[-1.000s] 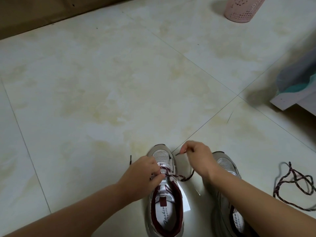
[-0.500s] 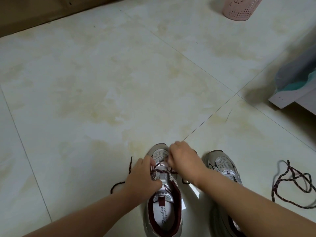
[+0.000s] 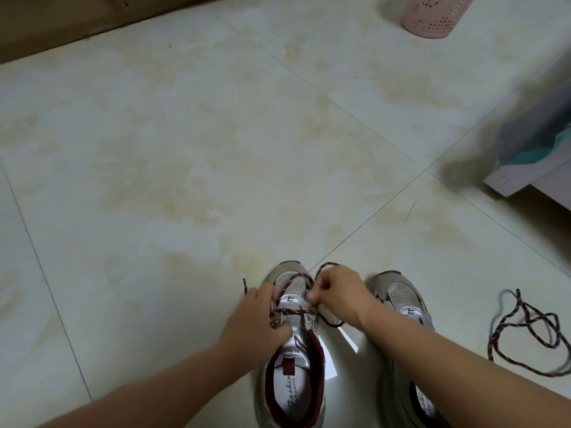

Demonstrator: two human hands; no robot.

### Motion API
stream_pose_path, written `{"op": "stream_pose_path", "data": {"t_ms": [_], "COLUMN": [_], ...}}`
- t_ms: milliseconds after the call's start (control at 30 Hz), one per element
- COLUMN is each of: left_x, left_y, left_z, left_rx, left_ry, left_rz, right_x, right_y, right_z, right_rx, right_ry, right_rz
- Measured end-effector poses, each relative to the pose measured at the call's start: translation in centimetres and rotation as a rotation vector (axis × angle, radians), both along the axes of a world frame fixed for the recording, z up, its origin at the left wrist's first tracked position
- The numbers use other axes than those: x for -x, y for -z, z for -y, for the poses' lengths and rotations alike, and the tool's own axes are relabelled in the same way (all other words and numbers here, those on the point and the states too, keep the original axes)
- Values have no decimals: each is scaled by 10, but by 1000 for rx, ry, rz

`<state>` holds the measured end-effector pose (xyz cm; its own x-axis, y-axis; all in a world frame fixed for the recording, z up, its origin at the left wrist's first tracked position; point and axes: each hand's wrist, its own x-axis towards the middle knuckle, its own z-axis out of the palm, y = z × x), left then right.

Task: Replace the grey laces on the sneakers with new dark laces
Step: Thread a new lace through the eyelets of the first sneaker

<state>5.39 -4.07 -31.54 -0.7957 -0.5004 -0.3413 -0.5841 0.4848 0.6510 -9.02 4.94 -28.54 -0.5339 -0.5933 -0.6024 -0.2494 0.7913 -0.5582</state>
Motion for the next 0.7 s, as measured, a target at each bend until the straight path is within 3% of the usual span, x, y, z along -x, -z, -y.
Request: {"op": "stream_pose_path", "data": {"t_ms": [133, 200, 333, 433, 533, 600, 700], "left_x": [-2, -1, 0, 0, -1, -2, -2], "left_y": [0, 0, -2, -3, -4, -4, -4], "left_z": [0, -1, -2, -1, 0, 1, 0], "left_rx": [-19, 8, -7, -6, -18, -32, -33], "left_ry": [-18, -9, -10, -13, -9, -13, -10], "left_rz": [16, 19, 27, 23, 24, 32, 30], "right_x": [42, 44, 2, -11, 13, 37, 60], "right_y": [-17, -21, -7, -4, -7, -14, -20], "right_z": [2, 2, -4, -6, -3, -4, -10], "right_rx": [17, 68, -29, -63, -51, -19, 79], "right_ry": [59, 53, -362, -435, -264, -41, 263], "right_rz": [-499, -468, -278, -156, -268, -433, -490]}}
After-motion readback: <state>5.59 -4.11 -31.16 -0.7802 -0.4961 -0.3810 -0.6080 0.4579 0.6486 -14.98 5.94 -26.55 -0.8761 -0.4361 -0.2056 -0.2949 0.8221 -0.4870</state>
